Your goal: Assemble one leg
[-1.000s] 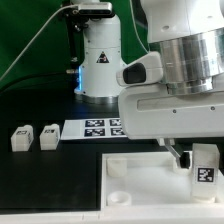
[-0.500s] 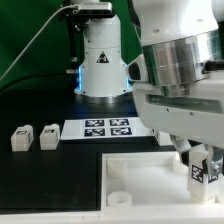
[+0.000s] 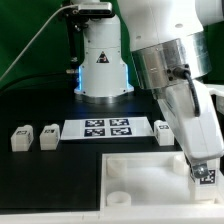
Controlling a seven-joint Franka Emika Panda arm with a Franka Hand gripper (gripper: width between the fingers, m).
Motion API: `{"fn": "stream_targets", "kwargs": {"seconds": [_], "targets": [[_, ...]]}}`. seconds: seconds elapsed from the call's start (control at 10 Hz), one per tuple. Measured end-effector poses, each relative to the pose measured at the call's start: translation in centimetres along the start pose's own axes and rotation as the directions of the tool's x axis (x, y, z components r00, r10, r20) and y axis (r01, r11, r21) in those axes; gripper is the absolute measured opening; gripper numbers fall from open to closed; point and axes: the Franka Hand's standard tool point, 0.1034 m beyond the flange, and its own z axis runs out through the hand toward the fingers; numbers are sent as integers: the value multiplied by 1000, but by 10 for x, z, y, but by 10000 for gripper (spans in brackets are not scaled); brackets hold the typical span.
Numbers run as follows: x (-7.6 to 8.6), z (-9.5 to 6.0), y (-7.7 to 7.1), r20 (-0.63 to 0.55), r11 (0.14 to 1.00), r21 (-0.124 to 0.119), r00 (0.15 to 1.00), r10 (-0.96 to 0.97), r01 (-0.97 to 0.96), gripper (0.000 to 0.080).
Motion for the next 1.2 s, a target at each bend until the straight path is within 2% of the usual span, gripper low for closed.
{"fn": "stream_targets", "kwargs": {"seconds": [0.1, 0.2, 0.3, 0.4, 0.5, 0.6, 0.7, 0.8, 1.0, 1.1, 1.2], "targets": [[-3, -1, -1, -24, 982, -21, 981, -190, 190, 304], [-5, -3, -4, -36, 935, -39, 934, -355, 354, 341], [-10, -4, -5, -38, 884, -51, 884, -466, 464, 531], [-7, -2, -4, -33, 836, -56, 836, -548, 545, 531], [-6, -2, -4, -29, 791, -61, 791, -611, 609, 613], [-6, -2, -3, -16, 682, -79, 683, -730, 727, 613], [-8, -2, -3, -1, 501, -116, 505, -863, 857, 643], [-10, -3, -6, 8, 336, -139, 340, -940, 932, 648], [-10, -2, -5, 52, 37, -148, 45, -998, 988, 649], [-6, -2, -5, 64, -44, -142, -35, -997, 989, 649], [-6, -2, -5, 53, 26, -146, 34, -998, 989, 649]]}}
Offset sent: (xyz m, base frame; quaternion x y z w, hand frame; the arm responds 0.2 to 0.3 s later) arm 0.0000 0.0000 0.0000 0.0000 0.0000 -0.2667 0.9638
